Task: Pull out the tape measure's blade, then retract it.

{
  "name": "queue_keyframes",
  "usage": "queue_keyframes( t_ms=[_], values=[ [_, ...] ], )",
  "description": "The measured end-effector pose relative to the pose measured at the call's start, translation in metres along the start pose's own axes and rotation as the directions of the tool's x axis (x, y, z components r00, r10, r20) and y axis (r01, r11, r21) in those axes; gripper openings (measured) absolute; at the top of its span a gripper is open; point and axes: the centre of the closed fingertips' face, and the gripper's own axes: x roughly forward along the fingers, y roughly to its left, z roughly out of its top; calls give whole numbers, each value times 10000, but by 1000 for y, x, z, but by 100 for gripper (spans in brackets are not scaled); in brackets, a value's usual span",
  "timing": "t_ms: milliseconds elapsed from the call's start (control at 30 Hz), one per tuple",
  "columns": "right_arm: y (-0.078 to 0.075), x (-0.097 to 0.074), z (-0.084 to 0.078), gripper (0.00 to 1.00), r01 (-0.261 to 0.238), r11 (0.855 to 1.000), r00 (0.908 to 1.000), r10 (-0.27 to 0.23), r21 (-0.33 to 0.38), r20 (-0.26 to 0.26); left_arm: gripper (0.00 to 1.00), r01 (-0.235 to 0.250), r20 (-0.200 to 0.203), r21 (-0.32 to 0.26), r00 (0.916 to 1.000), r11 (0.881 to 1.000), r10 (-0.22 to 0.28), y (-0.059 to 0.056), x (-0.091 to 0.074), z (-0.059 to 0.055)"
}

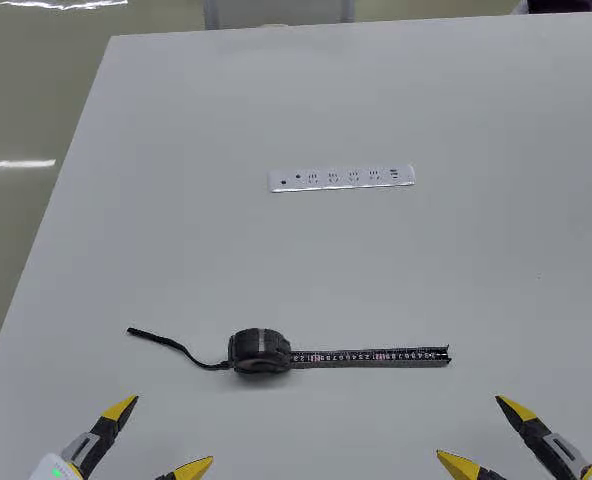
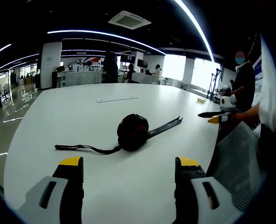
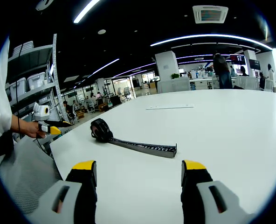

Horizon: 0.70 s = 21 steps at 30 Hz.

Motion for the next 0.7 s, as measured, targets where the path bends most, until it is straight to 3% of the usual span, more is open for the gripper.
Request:
queue_keyframes(
  t_ms=[300,400,700],
  values=[
    [1,6,-3,75,-70,10000,9999,69,-37,-122,79,-38,-133,25,9999,10000,38,-4,11,-3],
    [1,9,-3,75,-79,10000,9998,78,-58,-166,79,-278,-233,-22,9993,9996,277,-1,16,-5],
    [1,17,-3,74,-162,9999,9998,161,-58,-85,80,-373,-479,-53,9982,9993,370,-11,29,-4]
  ],
)
